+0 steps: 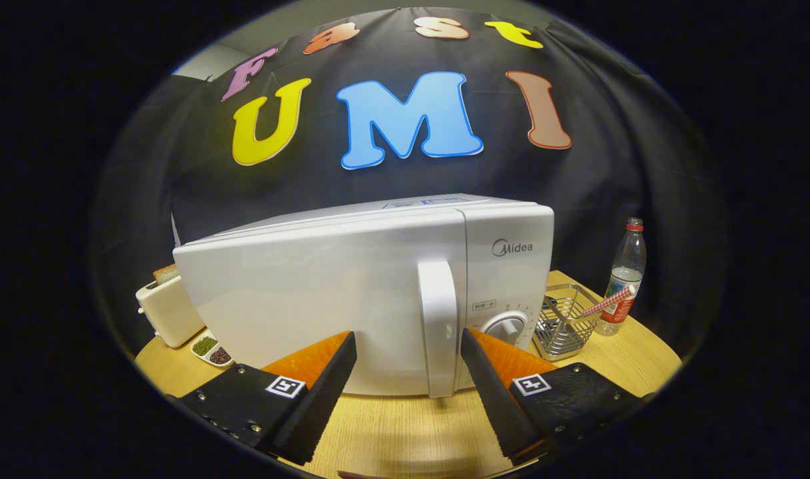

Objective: Open the microwave, put the food inside, and close the microwave door.

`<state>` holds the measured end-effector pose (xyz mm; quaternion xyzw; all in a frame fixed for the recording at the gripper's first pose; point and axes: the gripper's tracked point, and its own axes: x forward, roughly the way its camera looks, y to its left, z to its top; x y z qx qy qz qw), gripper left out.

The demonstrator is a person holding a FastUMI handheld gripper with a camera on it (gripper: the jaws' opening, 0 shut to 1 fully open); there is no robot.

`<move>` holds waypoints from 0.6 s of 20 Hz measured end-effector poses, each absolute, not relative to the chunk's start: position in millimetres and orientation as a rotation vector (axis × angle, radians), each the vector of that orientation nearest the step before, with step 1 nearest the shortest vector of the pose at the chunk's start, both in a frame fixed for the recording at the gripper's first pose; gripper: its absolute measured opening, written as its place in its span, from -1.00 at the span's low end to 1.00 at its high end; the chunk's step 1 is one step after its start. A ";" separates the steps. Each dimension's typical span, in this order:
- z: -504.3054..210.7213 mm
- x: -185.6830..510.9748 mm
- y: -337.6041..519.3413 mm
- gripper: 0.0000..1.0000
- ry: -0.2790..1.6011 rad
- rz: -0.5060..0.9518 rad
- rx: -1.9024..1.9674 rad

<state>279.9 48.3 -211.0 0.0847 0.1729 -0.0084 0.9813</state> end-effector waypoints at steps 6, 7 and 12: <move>-212.0 275.4 47.7 0.96 0.353 -0.032 0.122; -208.6 272.4 47.4 0.97 0.348 -0.032 0.128; -203.9 260.8 55.4 0.96 0.334 0.000 0.141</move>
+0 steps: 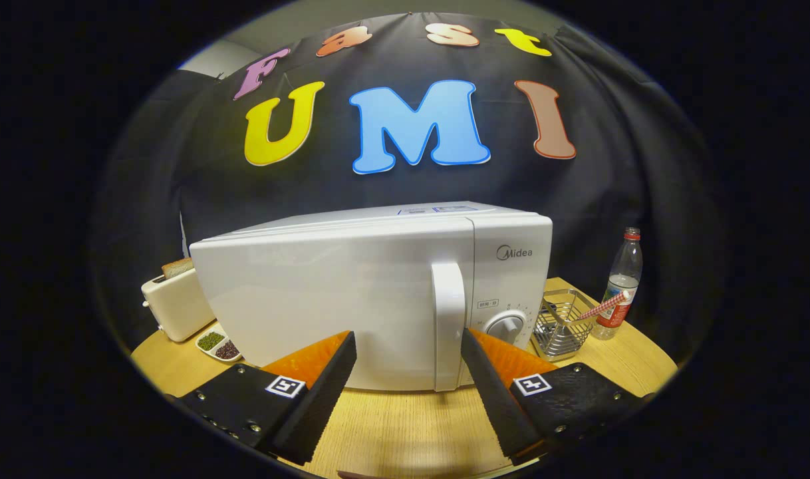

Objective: Open the microwave, put the food inside, and close the microwave door.

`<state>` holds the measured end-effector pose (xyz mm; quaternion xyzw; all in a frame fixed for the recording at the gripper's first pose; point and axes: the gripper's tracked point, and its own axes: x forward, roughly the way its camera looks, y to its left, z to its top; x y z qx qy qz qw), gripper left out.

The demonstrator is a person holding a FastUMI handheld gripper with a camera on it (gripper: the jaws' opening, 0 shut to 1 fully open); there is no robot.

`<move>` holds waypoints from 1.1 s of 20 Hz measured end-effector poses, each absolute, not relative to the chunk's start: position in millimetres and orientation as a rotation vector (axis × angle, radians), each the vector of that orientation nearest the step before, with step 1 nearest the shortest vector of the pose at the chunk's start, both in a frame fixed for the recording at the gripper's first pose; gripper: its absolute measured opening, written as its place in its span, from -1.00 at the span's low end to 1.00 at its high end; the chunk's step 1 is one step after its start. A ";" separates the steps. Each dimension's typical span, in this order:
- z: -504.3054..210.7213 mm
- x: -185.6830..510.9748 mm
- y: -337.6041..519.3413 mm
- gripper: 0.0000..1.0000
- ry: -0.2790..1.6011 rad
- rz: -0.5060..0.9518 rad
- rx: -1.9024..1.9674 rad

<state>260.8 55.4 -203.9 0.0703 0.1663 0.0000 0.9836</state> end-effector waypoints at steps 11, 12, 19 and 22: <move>-194.8 265.4 40.5 0.96 0.283 -0.073 0.069; -198.3 268.0 38.8 0.95 0.294 -0.076 0.073; -209.2 286.6 26.4 -0.08 0.338 -0.082 0.146; -208.2 287.3 22.2 -0.29 0.335 -0.077 0.142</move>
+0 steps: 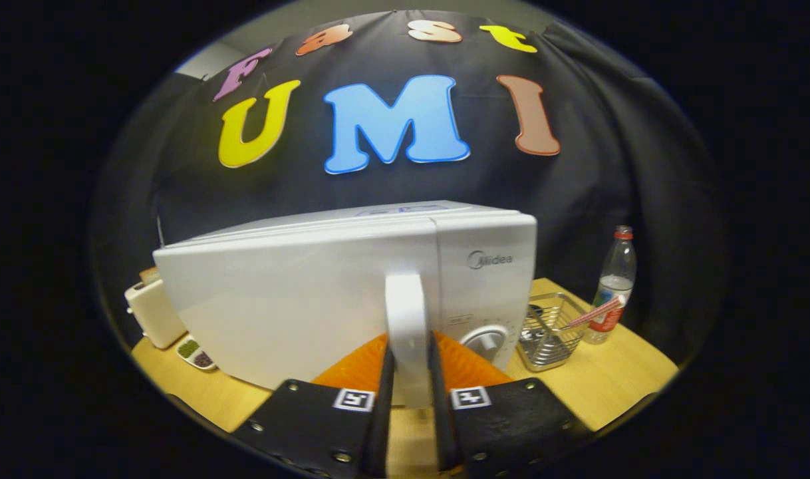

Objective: Open the microwave, put the food inside, and close the microwave door.

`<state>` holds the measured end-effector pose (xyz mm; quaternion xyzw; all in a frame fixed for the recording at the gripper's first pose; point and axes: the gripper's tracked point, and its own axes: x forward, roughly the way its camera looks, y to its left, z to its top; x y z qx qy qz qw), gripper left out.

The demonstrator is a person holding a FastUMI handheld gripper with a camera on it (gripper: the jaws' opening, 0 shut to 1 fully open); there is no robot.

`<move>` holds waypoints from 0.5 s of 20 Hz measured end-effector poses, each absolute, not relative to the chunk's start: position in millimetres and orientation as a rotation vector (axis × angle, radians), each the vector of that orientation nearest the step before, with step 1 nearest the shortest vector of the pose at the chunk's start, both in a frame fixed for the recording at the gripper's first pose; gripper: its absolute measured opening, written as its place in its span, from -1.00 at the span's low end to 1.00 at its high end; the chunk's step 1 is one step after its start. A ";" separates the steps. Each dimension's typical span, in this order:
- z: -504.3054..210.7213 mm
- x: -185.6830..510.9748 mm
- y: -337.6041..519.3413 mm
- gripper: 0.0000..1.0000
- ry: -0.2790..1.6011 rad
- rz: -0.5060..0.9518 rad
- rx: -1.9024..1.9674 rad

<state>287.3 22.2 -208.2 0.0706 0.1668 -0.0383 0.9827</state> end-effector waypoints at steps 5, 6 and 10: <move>-209.9 283.0 20.5 -0.65 0.339 -0.101 0.061; -210.2 282.4 21.5 -0.65 0.341 -0.103 0.067; -207.9 272.3 23.9 -0.76 0.341 -0.112 0.082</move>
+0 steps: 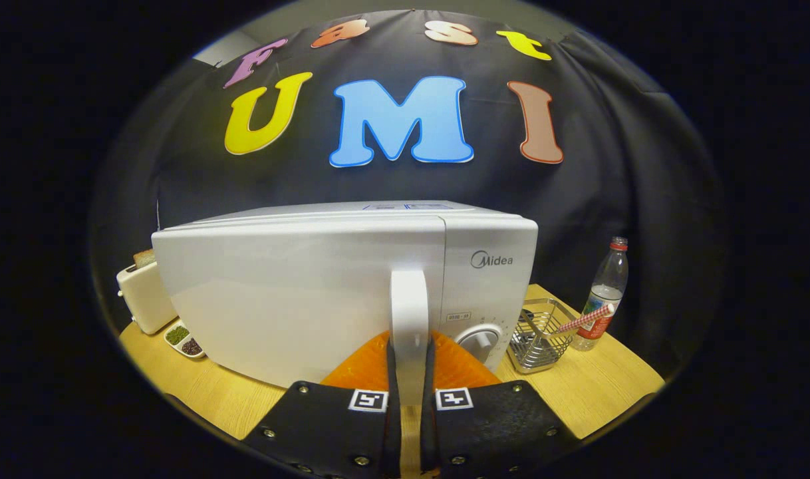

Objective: Open the microwave, put the food inside, and close the microwave door.

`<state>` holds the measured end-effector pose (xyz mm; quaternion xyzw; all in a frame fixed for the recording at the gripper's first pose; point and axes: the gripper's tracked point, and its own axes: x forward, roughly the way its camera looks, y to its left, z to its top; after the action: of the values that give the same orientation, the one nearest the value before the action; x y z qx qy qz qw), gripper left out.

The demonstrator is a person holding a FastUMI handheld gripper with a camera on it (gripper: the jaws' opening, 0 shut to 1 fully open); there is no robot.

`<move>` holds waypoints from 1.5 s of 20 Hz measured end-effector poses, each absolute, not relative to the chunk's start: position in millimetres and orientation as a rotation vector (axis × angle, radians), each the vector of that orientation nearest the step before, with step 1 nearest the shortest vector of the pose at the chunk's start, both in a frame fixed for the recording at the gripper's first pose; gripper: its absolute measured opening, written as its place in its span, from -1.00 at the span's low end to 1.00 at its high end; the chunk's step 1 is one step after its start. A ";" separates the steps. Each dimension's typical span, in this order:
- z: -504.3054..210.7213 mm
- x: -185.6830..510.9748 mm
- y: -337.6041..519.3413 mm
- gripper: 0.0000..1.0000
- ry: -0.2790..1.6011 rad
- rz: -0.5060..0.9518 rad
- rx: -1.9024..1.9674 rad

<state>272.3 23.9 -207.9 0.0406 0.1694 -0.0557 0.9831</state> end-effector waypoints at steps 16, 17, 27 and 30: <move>-191.2 145.9 91.0 -0.77 0.336 0.105 0.116; -190.0 139.2 97.1 -0.77 0.330 0.117 0.117; -178.6 79.1 166.4 -0.77 0.249 0.167 0.148; -176.1 63.7 189.6 -0.78 0.231 0.154 0.175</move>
<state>63.7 189.6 -176.1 0.0869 0.1151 0.0767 0.9866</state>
